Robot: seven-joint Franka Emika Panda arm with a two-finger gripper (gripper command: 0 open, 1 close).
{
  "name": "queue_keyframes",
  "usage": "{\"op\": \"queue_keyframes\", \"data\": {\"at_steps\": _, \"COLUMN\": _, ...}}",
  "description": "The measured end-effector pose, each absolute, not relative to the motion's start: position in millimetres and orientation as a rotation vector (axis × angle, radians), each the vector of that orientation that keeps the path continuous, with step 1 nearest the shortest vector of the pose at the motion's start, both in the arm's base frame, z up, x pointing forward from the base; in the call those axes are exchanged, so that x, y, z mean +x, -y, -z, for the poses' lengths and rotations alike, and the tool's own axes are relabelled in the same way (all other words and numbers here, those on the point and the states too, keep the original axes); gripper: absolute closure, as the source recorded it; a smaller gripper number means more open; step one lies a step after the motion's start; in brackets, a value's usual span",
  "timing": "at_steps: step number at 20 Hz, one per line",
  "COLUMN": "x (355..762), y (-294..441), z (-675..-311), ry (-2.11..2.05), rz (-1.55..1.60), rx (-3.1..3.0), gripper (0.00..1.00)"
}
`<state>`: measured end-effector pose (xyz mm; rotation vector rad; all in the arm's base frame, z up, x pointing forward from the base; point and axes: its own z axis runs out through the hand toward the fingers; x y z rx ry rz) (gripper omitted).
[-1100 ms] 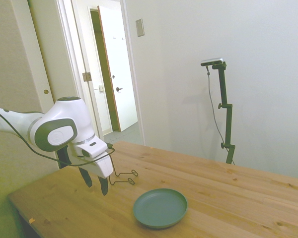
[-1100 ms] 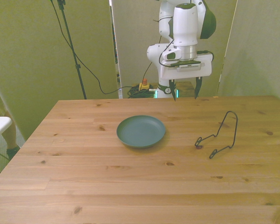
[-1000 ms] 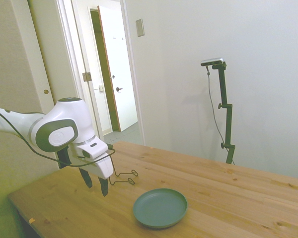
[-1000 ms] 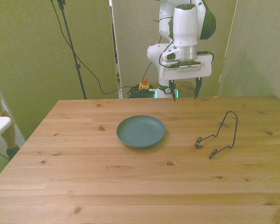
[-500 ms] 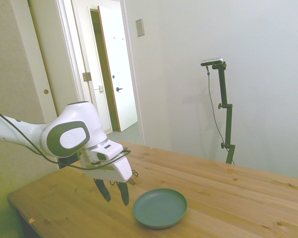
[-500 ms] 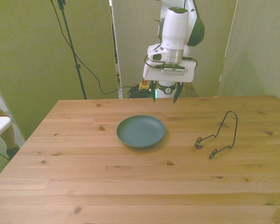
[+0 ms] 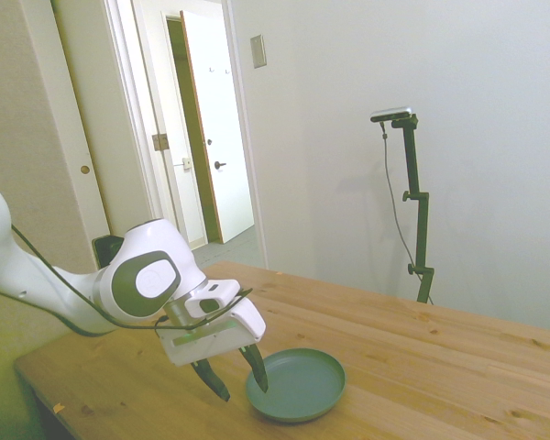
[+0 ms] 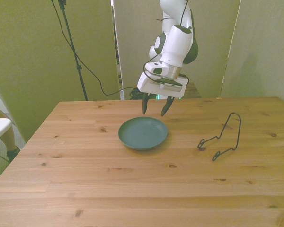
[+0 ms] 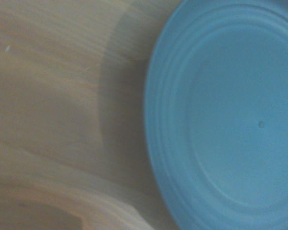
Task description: Load the plate
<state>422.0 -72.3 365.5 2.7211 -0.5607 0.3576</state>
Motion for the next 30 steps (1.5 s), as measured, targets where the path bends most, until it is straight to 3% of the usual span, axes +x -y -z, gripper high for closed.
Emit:
{"op": "queue_keyframes", "data": {"at_steps": 10, "x": 416.4, "y": 67.8, "z": -340.2, "ry": 0.357, "rz": -0.500, "rx": 2.617, "gripper": 0.00}}
{"op": "queue_keyframes", "data": {"at_steps": 11, "x": 418.2, "y": 68.9, "z": -340.4, "ry": 0.355, "rz": -0.508, "rx": 2.617, "gripper": 1.00}}
{"op": "queue_keyframes", "data": {"at_steps": 30, "x": 423.5, "y": 91.1, "z": -331.3, "ry": 0.377, "rz": -0.465, "rx": 2.621, "gripper": 1.00}}
